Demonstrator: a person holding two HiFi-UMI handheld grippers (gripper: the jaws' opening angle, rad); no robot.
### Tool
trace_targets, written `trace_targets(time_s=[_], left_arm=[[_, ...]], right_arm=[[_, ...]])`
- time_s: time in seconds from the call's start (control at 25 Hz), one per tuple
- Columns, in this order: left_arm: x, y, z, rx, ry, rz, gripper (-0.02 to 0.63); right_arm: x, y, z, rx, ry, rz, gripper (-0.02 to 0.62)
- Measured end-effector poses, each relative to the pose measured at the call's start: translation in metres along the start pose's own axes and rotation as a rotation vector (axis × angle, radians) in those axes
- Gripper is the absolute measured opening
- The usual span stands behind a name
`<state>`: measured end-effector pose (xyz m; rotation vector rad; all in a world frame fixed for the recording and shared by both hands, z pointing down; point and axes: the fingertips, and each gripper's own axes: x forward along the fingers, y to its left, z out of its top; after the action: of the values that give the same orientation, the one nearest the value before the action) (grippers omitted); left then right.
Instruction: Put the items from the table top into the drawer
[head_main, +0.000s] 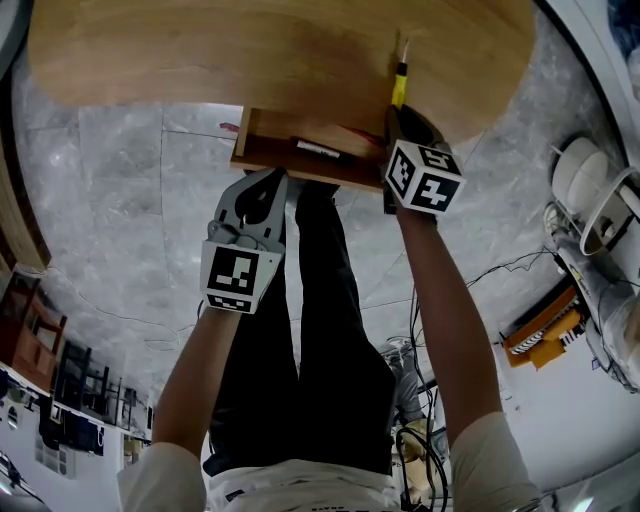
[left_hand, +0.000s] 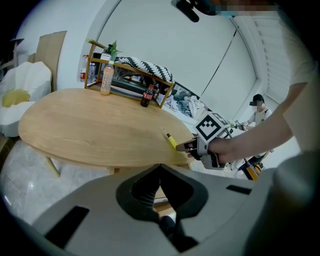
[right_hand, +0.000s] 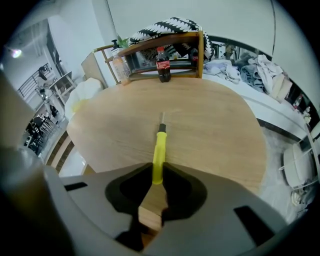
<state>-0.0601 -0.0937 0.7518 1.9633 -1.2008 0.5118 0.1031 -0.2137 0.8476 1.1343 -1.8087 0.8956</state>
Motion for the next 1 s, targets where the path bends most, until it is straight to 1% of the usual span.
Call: trace_targets(time_s=[0.24,0.48,0.72,0.84,0.92,1.0], left_arm=[[-0.001,0.004,-0.001,-0.002,-0.006,0.006,0.021],[-0.009,0.003,-0.012,-0.008,0.0,0.014,0.021],[-0.016,0.0,-0.021,-0.01,0.004,0.014,0.021],[-0.019,-0.003,-0.022,-0.003,-0.001,0.005,0.021],[-0.021,-0.004,-0.022,0.003,-0.006,0.005,0.021],[-0.022,-0.002,-0.022,0.002,-0.011,0.009,0.021]], right_arm=[[-0.003,0.001,-0.007,-0.025,0.008,0.015,0.08],[-0.009,-0.001,-0.014,-0.025,-0.001,0.027,0.08],[-0.02,0.011,-0.026,-0.043,-0.002,0.07,0.08],[-0.028,0.027,-0.034,-0.074,-0.021,0.132,0.08],[-0.033,0.045,-0.039,-0.136,-0.041,0.197,0.08],[-0.037,0.065,-0.047,-0.216,-0.037,0.253,0.08]])
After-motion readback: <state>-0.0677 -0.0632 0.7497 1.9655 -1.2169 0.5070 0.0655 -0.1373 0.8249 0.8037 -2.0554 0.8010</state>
